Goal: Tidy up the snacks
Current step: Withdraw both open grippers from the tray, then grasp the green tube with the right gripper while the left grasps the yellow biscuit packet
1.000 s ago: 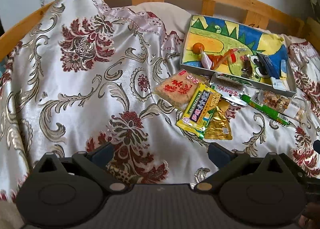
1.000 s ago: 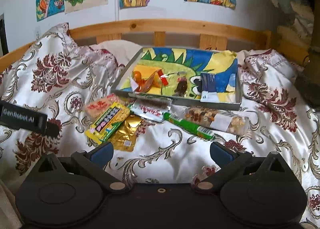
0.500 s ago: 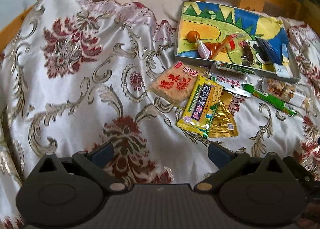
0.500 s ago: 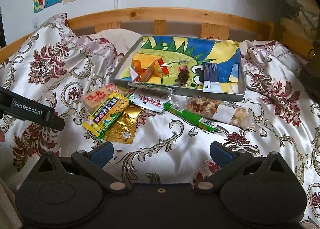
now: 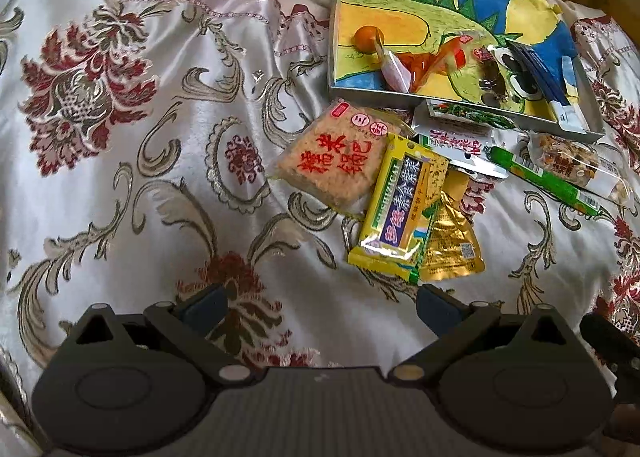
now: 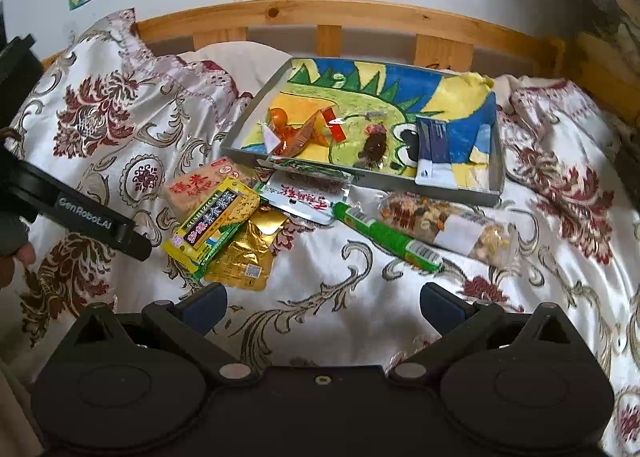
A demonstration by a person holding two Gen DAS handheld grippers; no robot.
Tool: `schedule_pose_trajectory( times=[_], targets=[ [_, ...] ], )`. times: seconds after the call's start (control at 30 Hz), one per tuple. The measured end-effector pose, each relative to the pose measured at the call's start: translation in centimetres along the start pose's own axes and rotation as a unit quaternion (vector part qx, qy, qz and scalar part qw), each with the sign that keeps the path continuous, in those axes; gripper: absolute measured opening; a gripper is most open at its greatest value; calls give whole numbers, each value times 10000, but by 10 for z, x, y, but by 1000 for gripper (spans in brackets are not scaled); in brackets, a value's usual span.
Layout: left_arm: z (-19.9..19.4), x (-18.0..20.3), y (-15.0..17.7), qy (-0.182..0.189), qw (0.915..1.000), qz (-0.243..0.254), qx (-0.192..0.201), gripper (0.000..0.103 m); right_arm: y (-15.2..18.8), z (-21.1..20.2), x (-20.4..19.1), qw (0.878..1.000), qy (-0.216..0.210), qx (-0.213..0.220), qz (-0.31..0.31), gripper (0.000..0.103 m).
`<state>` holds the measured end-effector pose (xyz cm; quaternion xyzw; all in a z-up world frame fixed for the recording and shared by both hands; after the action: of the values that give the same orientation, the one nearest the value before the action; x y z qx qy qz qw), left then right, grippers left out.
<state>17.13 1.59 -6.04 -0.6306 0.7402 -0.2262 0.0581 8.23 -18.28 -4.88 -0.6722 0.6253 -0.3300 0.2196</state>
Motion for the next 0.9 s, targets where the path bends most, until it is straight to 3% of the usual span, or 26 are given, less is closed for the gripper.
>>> schedule_pose_trajectory(
  times=[0.47,0.63,0.9],
  targets=[
    [25,3,-12,279,9990,308,-175,102,-29,36,6,9926,-658,460,-915,102],
    [31,13,-15,524,9969,582,-112,102,-34,58,14,9874,-883,204,-1297,102],
    [45,21,-25,837,9948,581,34,102,-39,87,30,9884,-1232,-189,-865,102]
  ],
)
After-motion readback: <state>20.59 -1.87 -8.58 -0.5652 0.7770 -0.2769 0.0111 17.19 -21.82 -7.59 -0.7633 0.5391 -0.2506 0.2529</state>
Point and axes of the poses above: each gripper's, at about its wrist camera, not at the fingertips, and z roughly the way its jaws point, x to its right, y to its underside, the point moved 2 cm from there along z, roughly the way its jaws point, and after that the axes turned 12 degrees about y, right-handed, at the moved point
